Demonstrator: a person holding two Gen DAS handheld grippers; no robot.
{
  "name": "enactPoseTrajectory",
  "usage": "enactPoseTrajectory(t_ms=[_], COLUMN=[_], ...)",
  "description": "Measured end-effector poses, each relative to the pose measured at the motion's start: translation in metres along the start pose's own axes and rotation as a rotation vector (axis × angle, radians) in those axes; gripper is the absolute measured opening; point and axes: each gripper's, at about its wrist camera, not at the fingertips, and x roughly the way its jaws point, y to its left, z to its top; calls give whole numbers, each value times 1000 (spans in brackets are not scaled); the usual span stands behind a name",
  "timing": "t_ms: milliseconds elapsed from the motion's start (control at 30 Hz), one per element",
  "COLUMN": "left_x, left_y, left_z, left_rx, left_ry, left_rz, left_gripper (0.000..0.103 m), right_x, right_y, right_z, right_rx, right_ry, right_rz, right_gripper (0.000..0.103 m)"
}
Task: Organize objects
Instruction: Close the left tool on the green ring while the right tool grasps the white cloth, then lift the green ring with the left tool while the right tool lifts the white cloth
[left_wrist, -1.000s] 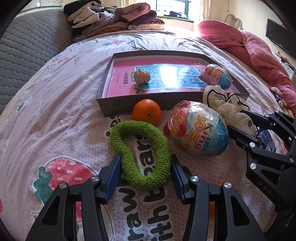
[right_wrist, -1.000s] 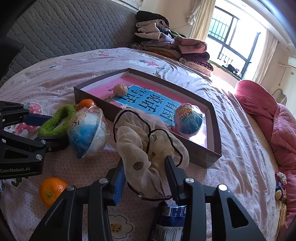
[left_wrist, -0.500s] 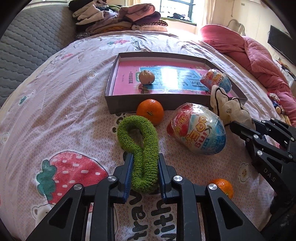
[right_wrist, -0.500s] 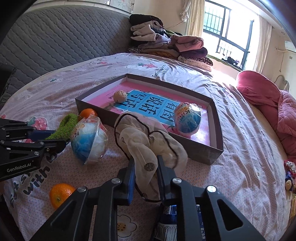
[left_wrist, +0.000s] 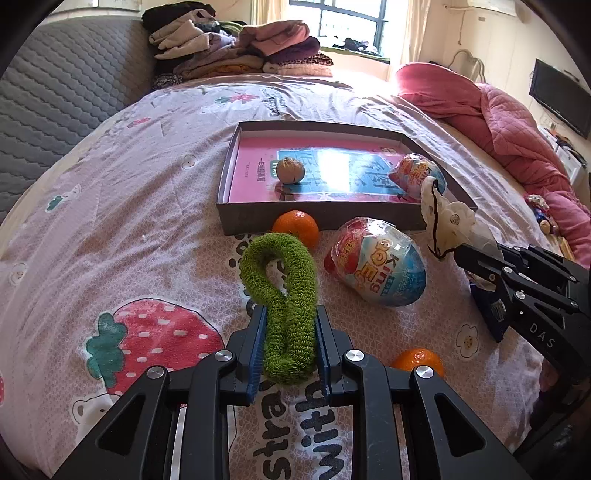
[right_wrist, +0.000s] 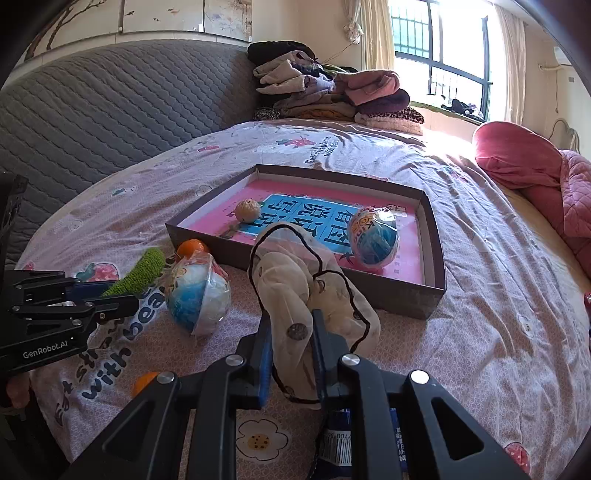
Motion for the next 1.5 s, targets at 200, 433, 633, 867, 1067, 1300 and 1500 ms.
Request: enactPoseTrajectory(t_ms=[200, 433, 633, 867, 1067, 1300, 1500], left_x=[-8, -17, -26, -35, -43, -45, -46], left_y=[-3, -7, -11, -11, -11, -11, -10], left_z=[-3, -5, -6, -5, -3, -3, -3], left_rx=[-2, 2, 7, 2, -1, 1, -1], left_ry=[-23, -47, -76, -111, -140, -152, -166], left_rz=[-7, -18, -13, -12, -17, -21, -25], left_gripper=[25, 25, 25, 25, 25, 25, 25], right_x=[-9, -21, -28, -38, -43, -53, -59], right_y=[-4, -8, -14, -15, -13, -10, -1], right_z=[-2, 0, 1, 3, 7, 10, 14], right_rx=[39, 72, 115, 134, 129, 116, 66], right_ry=[-19, -58, -78, -112, -142, -179, -211], right_rz=[37, 79, 123, 158, 181, 194, 186], right_gripper=[19, 19, 19, 16, 15, 8, 8])
